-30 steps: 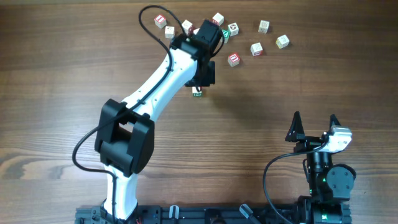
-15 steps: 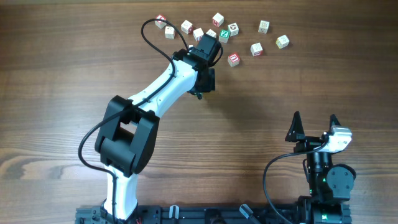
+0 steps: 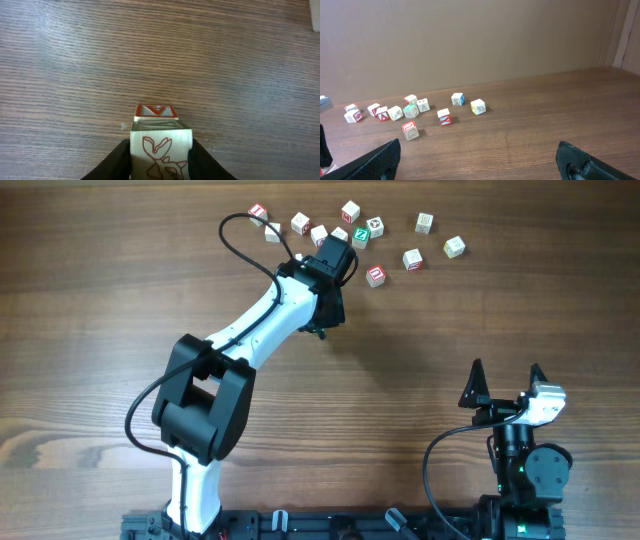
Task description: Form a tower
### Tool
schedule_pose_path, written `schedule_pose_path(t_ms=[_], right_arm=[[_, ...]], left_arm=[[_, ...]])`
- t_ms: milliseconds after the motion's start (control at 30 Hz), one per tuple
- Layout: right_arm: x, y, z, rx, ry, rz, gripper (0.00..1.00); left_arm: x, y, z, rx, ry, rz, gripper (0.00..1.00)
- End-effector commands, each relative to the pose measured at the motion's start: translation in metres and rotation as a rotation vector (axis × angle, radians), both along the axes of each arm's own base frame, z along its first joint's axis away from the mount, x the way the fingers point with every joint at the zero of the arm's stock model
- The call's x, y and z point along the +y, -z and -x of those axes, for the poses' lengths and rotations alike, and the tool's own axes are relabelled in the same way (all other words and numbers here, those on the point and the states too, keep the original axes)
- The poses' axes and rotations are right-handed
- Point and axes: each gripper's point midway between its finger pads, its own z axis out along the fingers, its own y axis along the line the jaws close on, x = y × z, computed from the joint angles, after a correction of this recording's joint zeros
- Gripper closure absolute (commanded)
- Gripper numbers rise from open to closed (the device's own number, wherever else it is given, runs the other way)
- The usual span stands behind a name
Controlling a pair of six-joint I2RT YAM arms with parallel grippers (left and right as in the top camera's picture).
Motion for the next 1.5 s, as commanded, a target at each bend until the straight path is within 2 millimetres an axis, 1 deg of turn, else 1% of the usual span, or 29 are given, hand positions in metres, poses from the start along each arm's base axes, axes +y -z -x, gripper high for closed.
schedule_pose_path(t_ms=[0, 167, 400, 500, 567, 600, 633, 700, 767, 867, 900, 967, 1033, 1067, 1100, 1133, 1200, 1233, 1267, 1300, 1333, 1367, 1400, 1433, 1467], right_arm=[[0.002, -0.002, 0.000, -0.007, -0.013, 0.018, 0.00], [0.002, -0.001, 0.000, -0.006, -0.013, 0.018, 0.00], [0.002, -0.002, 0.000, -0.007, -0.013, 0.018, 0.00], [0.002, -0.002, 0.000, -0.006, -0.013, 0.018, 0.00], [0.002, -0.002, 0.000, -0.007, -0.013, 0.018, 0.00], [0.002, -0.001, 0.000, -0.006, -0.013, 0.018, 0.00], [0.002, -0.001, 0.000, -0.007, -0.013, 0.018, 0.00], [0.002, -0.002, 0.000, -0.007, -0.013, 0.018, 0.00], [0.002, -0.002, 0.000, -0.007, -0.013, 0.018, 0.00], [0.002, -0.001, 0.000, -0.007, -0.013, 0.018, 0.00], [0.002, -0.002, 0.000, -0.007, -0.013, 0.018, 0.00], [0.002, -0.001, 0.000, -0.007, -0.013, 0.018, 0.00], [0.002, -0.002, 0.000, -0.007, -0.013, 0.018, 0.00], [0.002, -0.002, 0.000, -0.007, -0.013, 0.018, 0.00], [0.002, -0.001, 0.000, -0.006, -0.013, 0.018, 0.00], [0.002, -0.001, 0.000, -0.006, -0.013, 0.018, 0.00], [0.002, -0.003, 0.000, -0.011, -0.013, 0.019, 0.00], [0.003, -0.003, 0.000, -0.013, -0.021, 0.010, 0.00], [0.004, -0.001, 0.000, -0.008, -0.028, -0.063, 0.00], [0.009, -0.002, 0.000, -0.012, -0.050, -0.186, 0.00], [0.024, -0.004, 0.001, -0.005, -0.135, -0.478, 0.00], [0.045, -0.007, 0.004, 0.040, -0.250, -0.797, 0.00], [0.054, -0.007, 0.006, 0.080, -0.295, -0.958, 0.00], [0.063, -0.007, 0.009, 0.124, -0.339, -1.076, 0.00], [0.066, -0.007, 0.010, 0.142, -0.348, -1.117, 0.00]], left_arm=[[0.007, -0.010, 0.001, -0.026, -0.038, -0.017, 0.63], [0.008, -0.009, 0.005, -0.010, -0.037, -0.026, 0.63], [0.001, -0.010, 0.003, -0.027, -0.025, -0.016, 0.62], [0.001, -0.010, 0.002, -0.031, -0.025, -0.014, 0.57], [0.001, -0.010, 0.002, -0.031, -0.025, -0.014, 0.52], [0.001, -0.010, 0.002, -0.031, -0.025, -0.014, 0.44], [0.001, -0.010, 0.002, -0.031, -0.025, -0.014, 0.31], [0.001, -0.011, 0.002, -0.031, -0.025, -0.014, 0.00], [0.001, -0.013, 0.002, -0.037, -0.026, -0.011, 0.00], [0.000, -0.035, 0.000, -0.080, -0.022, 0.011, 0.00], [0.000, -0.049, 0.000, -0.105, -0.018, 0.026, 0.00], [0.004, -0.097, 0.004, -0.186, 0.010, 0.058, 0.00], [0.016, -0.131, 0.010, -0.250, 0.002, 0.051, 0.00], [0.024, -0.145, 0.013, -0.277, 0.000, 0.041, 0.00], [0.039, -0.164, 0.018, -0.312, -0.026, 0.020, 0.00], [0.054, -0.178, 0.025, -0.333, -0.050, 0.002, 0.00], [0.085, -0.198, 0.041, -0.341, -0.097, -0.038, 0.00], [0.101, -0.204, 0.050, -0.334, -0.120, -0.060, 0.00], [0.115, -0.208, 0.059, -0.319, -0.144, -0.079, 0.00], [0.128, -0.211, 0.066, -0.303, -0.165, -0.091, 0.00], [0.140, -0.212, 0.074, -0.283, -0.187, -0.104, 0.00], [0.148, -0.213, 0.079, -0.270, -0.203, -0.110, 0.00], [0.154, -0.215, 0.081, -0.268, -0.219, -0.111, 0.00], [0.160, -0.219, 0.083, -0.279, -0.235, -0.107, 0.00], [0.165, -0.224, 0.084, -0.294, -0.252, -0.100, 0.00]])
